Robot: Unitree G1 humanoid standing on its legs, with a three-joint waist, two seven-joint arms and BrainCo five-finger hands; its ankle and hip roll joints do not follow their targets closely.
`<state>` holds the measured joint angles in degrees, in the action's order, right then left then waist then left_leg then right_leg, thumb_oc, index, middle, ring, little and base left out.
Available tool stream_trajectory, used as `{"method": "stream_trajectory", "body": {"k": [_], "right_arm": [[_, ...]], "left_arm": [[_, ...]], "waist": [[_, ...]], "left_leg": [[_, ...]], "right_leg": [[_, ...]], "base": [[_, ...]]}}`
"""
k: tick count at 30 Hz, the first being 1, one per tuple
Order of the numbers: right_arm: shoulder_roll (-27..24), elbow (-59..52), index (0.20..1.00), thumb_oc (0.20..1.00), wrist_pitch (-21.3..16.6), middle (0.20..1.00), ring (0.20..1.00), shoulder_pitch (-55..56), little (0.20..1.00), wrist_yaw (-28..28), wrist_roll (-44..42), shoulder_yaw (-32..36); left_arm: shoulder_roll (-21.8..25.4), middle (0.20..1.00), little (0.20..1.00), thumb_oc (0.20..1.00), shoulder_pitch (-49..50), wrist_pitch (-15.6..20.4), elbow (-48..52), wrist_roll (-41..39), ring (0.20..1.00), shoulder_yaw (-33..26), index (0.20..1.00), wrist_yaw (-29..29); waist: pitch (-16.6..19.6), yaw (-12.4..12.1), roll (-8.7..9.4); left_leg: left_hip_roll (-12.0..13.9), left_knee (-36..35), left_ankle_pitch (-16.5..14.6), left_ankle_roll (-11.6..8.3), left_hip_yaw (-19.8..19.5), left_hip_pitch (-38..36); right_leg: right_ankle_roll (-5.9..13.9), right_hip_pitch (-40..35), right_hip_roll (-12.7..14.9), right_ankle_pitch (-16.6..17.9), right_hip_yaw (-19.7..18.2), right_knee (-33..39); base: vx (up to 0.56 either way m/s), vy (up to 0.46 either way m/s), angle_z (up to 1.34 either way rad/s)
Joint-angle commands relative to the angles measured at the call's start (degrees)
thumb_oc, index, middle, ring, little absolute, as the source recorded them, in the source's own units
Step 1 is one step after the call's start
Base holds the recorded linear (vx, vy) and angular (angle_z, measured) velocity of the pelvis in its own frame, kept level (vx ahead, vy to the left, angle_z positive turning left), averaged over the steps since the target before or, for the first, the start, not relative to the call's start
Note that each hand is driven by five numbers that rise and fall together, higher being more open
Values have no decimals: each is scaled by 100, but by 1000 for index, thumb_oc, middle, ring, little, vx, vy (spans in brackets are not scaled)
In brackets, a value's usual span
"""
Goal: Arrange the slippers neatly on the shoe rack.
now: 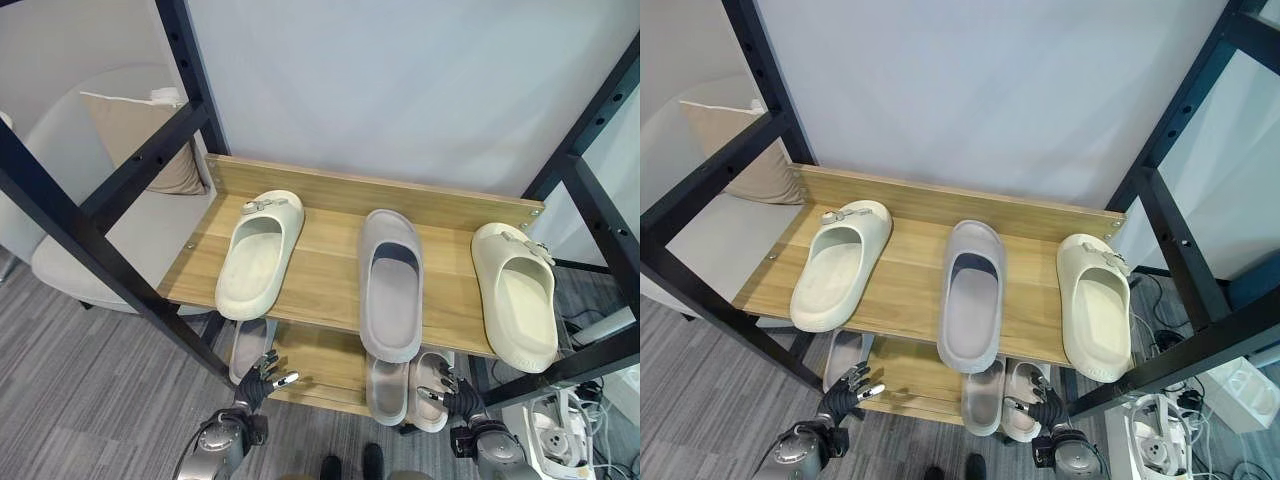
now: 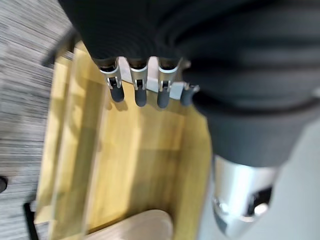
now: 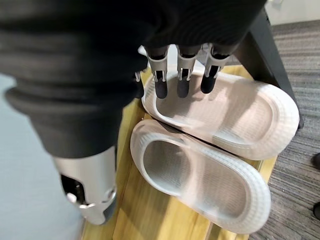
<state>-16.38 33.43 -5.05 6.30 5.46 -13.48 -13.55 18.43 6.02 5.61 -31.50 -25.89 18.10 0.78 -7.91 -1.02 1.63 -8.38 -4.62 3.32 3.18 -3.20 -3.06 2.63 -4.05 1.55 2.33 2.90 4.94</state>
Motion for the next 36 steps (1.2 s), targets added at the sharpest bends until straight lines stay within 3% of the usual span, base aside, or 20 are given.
{"method": "stream_trajectory", "body": {"k": [1,3,6,9,11,15,18,19,21,22,26,30,31,36], "right_arm": [[-390,-378,1000,1000,-236,1000,1000,-137,1000,64,-20,30],[-429,-373,1000,1000,-268,1000,1000,-158,1000,66,-114,76],[-446,-287,1000,1000,-272,1000,1000,-199,1000,42,-181,52],[-475,-347,1000,1000,-302,1000,1000,-164,1000,0,-203,27],[-501,-337,1000,1000,-302,1000,1000,-125,1000,5,-186,27],[-448,-333,1000,1000,-250,1000,1000,-56,1000,-50,-182,108],[-347,-320,1000,1000,-174,1000,1000,-59,1000,-75,-119,114],[-242,-267,1000,1000,-104,1000,1000,-141,1000,-105,-5,19],[-211,-200,1000,1000,-92,1000,1000,-231,1000,-95,19,-39],[-181,-202,1000,1000,-89,1000,1000,-362,1000,-84,53,-122],[-189,-271,1000,1000,-153,1000,1000,-235,1000,-123,69,-121],[-232,-296,1000,1000,-139,1000,1000,-196,1000,-132,55,-130],[-268,-357,1000,1000,-163,1000,1000,-169,1000,-132,16,-146],[-344,-382,1000,1000,-195,1000,1000,-93,1000,-101,-94,-65]], "left_arm": [[-158,1000,1000,1000,-473,248,312,45,1000,34,1000,8],[-124,1000,1000,1000,-492,259,403,92,1000,98,1000,-37],[-138,1000,1000,1000,-495,274,403,108,1000,171,1000,-75],[-159,1000,1000,1000,-422,279,426,72,1000,172,1000,-38],[-184,1000,1000,1000,-393,270,417,77,1000,223,1000,-53],[-145,1000,1000,1000,-283,265,454,179,1000,231,1000,-141],[-108,1000,1000,1000,-268,276,447,196,1000,196,1000,-168],[-34,1000,1000,1000,-256,282,375,221,1000,104,1000,-193],[-4,1000,1000,1000,-279,296,338,203,1000,85,1000,-167],[51,1000,1000,1000,-332,306,307,178,1000,80,1000,-174],[122,1000,1000,1000,-287,277,293,239,1000,31,1000,-238],[100,1000,1000,1000,-276,265,280,205,1000,7,1000,-200],[33,1000,1000,1000,-269,263,305,156,1000,12,1000,-176],[-121,1000,1000,1000,-379,264,296,80,1000,130,1000,-141]], "waist": [[-309,123,131],[-297,133,149],[-207,175,130],[-114,240,-12],[-96,301,-111],[-80,356,-167],[-156,357,-101],[-214,294,-35],[-263,260,-37],[-349,203,-90],[-265,161,-80],[-139,86,13],[-95,99,56],[-59,191,73]], "left_leg": [[948,384,-45,-633,351,569],[1053,494,-186,-682,321,486],[1417,470,-191,-792,146,259],[1725,335,-26,-945,-149,85],[1820,85,-36,-990,-139,-20],[1711,-38,-269,-954,22,-141],[1449,-38,-476,-776,112,-162],[1281,-38,-576,-668,391,-129],[1273,-38,-552,-659,484,-94],[1289,-38,-467,-608,619,44],[1237,-38,-420,-563,714,131],[1242,-38,-382,-603,764,60],[1329,-16,-327,-672,807,30],[1542,-38,-202,-806,825,-39]], "right_leg": [[180,-135,162,-468,12,-36],[171,-72,244,-396,34,-45],[207,31,384,-327,79,-22],[258,87,382,-367,78,-18],[292,61,416,-403,109,-43],[447,86,596,-290,151,-80],[618,342,834,-14,-13,-131],[753,574,1007,264,-41,-66],[789,724,1023,310,-8,-146],[774,847,988,141,153,-525],[686,611,822,-266,-1,-967],[585,187,745,-345,-5,-582],[559,14,667,-333,-19,-158],[492,-131,526,-384,-10,6]], "base": [[-113,34,36],[-133,75,29],[-74,117,10],[-36,165,8],[-12,211,-3],[-35,251,22],[-156,307,-12],[-199,258,-56],[-212,150,-82],[-213,78,-67],[-94,27,-39],[43,-136,2],[42,-189,-9],[9,-144,-13]]}}
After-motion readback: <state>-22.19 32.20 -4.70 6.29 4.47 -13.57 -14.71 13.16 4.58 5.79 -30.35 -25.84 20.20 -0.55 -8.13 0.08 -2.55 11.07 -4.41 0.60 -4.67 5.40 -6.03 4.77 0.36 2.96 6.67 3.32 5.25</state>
